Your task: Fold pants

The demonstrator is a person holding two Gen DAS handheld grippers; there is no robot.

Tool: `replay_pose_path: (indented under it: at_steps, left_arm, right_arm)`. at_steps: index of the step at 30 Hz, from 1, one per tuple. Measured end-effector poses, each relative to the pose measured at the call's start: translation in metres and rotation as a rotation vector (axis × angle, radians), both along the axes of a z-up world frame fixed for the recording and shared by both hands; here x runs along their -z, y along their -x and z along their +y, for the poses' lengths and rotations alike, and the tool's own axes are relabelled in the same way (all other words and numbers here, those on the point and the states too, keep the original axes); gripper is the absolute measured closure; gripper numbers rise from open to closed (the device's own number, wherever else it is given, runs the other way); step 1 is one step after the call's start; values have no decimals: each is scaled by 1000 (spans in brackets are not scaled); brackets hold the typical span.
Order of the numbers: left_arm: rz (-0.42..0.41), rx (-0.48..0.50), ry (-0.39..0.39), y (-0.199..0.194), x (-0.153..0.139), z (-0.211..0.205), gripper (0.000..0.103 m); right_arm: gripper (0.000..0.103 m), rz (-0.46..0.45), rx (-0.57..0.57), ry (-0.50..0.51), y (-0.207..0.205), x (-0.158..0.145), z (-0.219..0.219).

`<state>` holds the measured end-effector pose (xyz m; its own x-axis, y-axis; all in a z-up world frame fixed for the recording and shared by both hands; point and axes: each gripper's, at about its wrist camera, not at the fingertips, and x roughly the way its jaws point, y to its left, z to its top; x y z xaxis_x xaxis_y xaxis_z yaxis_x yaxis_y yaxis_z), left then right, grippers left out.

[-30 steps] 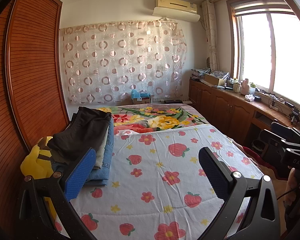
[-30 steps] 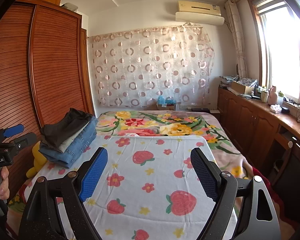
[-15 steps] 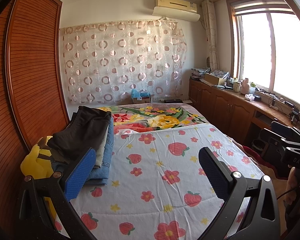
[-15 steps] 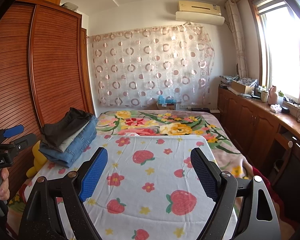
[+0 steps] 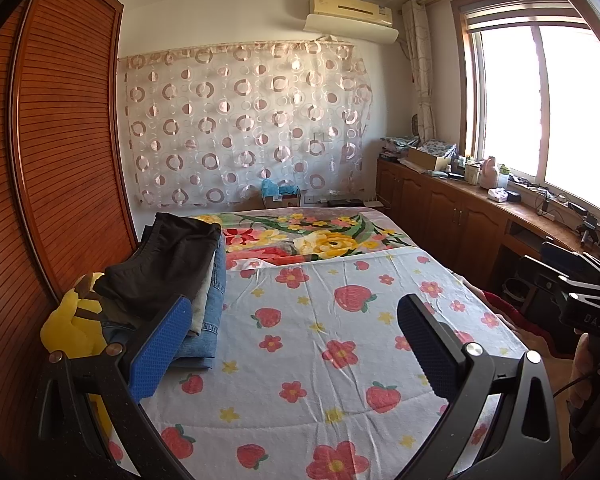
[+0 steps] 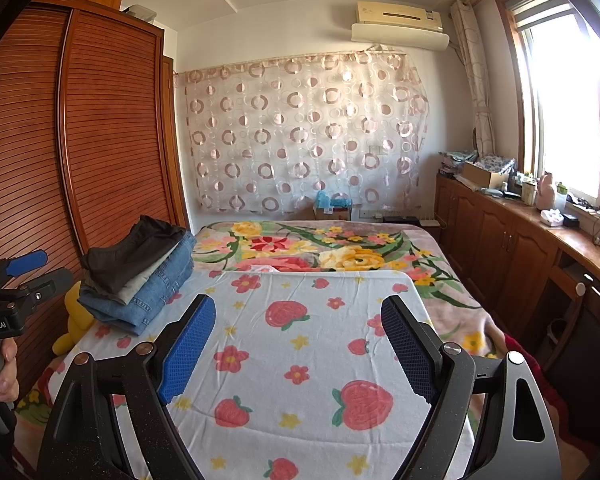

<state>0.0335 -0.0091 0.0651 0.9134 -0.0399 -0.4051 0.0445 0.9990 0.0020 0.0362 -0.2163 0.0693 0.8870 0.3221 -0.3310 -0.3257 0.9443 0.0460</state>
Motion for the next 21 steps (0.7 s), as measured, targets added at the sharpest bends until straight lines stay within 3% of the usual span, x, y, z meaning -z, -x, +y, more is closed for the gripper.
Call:
replay_pose_path:
  at_steps: [21]
  left_arm:
    - [0,0,1,0,0,0,0]
  right_arm:
    - [17,-2,-3,-2,1,1,0]
